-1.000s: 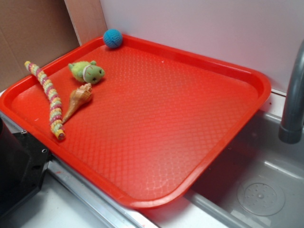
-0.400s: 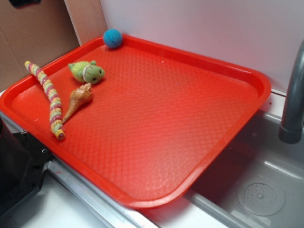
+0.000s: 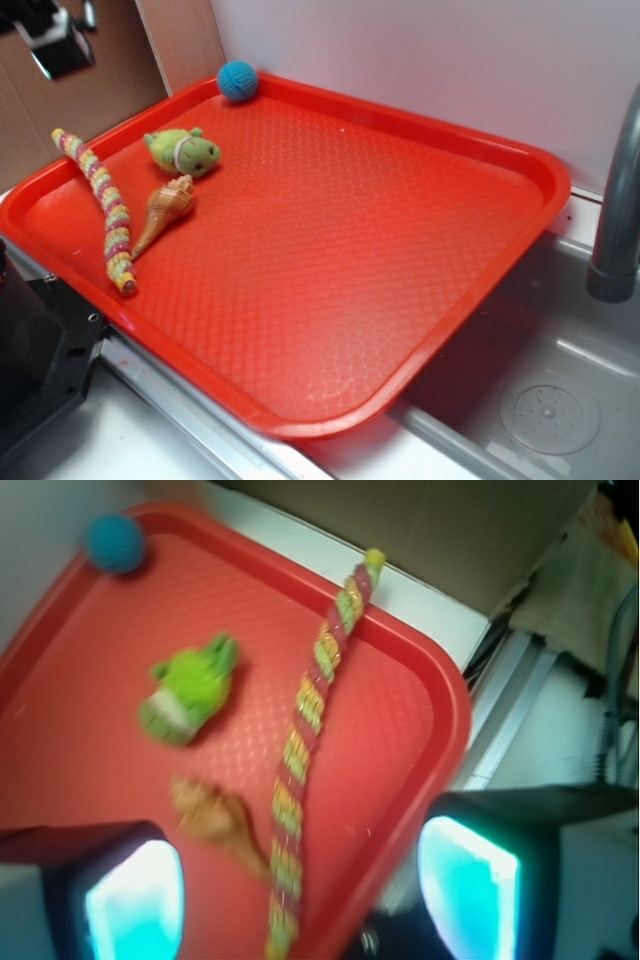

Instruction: Grab the multicolored rope.

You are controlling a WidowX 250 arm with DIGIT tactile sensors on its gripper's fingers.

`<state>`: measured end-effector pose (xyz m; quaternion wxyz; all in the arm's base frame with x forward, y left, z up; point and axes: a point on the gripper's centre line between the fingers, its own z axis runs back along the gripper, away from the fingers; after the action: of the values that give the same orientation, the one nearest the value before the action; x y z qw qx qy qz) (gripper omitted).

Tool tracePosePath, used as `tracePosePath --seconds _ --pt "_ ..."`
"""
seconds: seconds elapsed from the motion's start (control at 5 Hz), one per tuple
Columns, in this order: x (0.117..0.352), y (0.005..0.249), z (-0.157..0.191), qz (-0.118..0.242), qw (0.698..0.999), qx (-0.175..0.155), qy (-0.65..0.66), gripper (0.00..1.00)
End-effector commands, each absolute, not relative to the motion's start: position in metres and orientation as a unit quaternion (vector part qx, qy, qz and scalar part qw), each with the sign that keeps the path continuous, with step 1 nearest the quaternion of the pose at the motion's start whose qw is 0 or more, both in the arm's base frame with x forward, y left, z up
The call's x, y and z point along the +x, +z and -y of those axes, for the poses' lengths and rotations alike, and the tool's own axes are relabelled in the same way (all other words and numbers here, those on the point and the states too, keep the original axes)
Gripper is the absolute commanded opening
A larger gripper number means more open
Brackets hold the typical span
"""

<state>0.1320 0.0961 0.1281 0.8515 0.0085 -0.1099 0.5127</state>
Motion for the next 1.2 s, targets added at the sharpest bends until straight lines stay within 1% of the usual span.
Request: tracePosePath --seconds 0.0,0.2,0.4,0.6,0.8,1.0 --pt "0.143 0.079 -0.123 0.125 0.816 0.059 0.561 1.0" --pt "0.156 0.05 -0.137 0.13 0.81 0.084 0.565 1.0" --pt "0.161 0.034 -0.143 0.128 0.81 0.079 0.566 1.0" --pt "0.164 0.021 -0.144 0.122 0.813 0.085 0.563 1.0" --pt "0.164 0.016 -0.145 0.115 0.814 0.081 0.564 0.16" --pt "0.165 0.015 -0.146 0.119 0.813 0.074 0.565 0.0"
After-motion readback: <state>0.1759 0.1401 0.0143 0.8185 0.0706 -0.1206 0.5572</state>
